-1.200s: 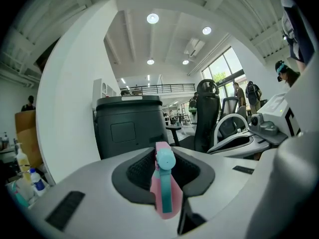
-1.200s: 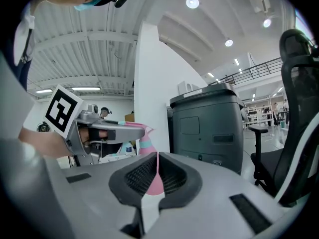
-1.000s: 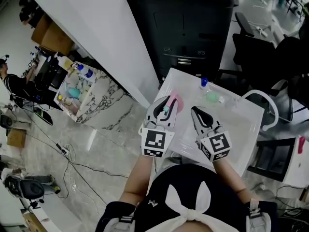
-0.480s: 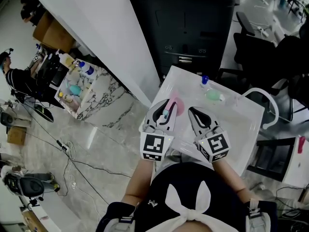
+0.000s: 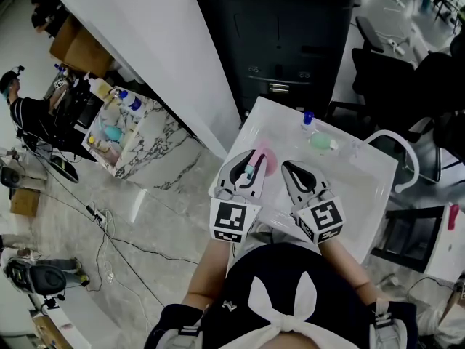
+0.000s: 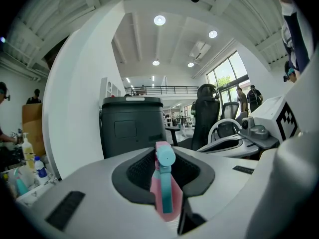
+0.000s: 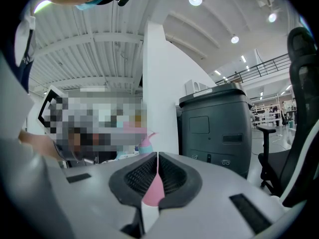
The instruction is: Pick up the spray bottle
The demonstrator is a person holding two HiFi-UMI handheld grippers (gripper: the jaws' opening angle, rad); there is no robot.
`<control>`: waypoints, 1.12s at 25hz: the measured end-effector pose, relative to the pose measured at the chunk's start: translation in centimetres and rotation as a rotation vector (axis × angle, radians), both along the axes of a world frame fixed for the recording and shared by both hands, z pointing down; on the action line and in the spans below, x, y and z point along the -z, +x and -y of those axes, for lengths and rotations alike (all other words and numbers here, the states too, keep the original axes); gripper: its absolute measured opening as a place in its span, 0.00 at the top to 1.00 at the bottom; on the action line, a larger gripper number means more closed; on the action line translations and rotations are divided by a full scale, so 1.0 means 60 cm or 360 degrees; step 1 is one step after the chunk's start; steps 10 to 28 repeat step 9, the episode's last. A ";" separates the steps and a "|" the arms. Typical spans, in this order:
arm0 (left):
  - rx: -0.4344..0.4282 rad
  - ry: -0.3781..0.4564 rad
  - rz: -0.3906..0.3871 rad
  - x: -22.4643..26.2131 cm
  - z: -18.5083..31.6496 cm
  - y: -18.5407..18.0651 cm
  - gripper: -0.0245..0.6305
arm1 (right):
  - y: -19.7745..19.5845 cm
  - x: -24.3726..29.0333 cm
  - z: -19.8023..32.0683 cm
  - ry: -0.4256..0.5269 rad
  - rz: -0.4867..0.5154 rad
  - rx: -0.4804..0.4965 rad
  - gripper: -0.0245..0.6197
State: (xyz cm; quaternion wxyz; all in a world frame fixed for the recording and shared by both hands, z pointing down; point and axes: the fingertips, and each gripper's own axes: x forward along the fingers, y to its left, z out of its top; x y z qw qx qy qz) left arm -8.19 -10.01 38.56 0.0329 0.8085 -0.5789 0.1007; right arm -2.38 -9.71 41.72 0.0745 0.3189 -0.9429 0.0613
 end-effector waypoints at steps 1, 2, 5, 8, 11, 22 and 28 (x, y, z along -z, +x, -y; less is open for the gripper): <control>-0.0001 -0.0001 0.0000 -0.001 -0.001 0.000 0.82 | 0.001 -0.001 -0.001 -0.0001 0.0000 -0.0002 0.92; -0.0003 -0.0002 -0.0001 -0.002 -0.001 0.001 0.82 | 0.002 -0.002 -0.002 -0.0002 -0.0001 -0.0004 0.92; -0.0008 -0.0010 -0.0008 -0.003 0.000 0.002 0.82 | 0.005 -0.003 -0.002 -0.0007 -0.0007 -0.0012 0.92; -0.0013 -0.0018 -0.0012 -0.002 0.003 0.005 0.82 | 0.010 -0.003 0.000 -0.0012 -0.0012 -0.0021 0.92; -0.0015 -0.0019 -0.0013 -0.002 0.004 0.006 0.82 | 0.011 -0.003 0.001 -0.0014 -0.0013 -0.0024 0.92; -0.0015 -0.0019 -0.0013 -0.002 0.004 0.006 0.82 | 0.011 -0.003 0.001 -0.0014 -0.0013 -0.0024 0.92; -0.0015 -0.0019 -0.0013 -0.002 0.004 0.006 0.82 | 0.011 -0.003 0.001 -0.0014 -0.0013 -0.0024 0.92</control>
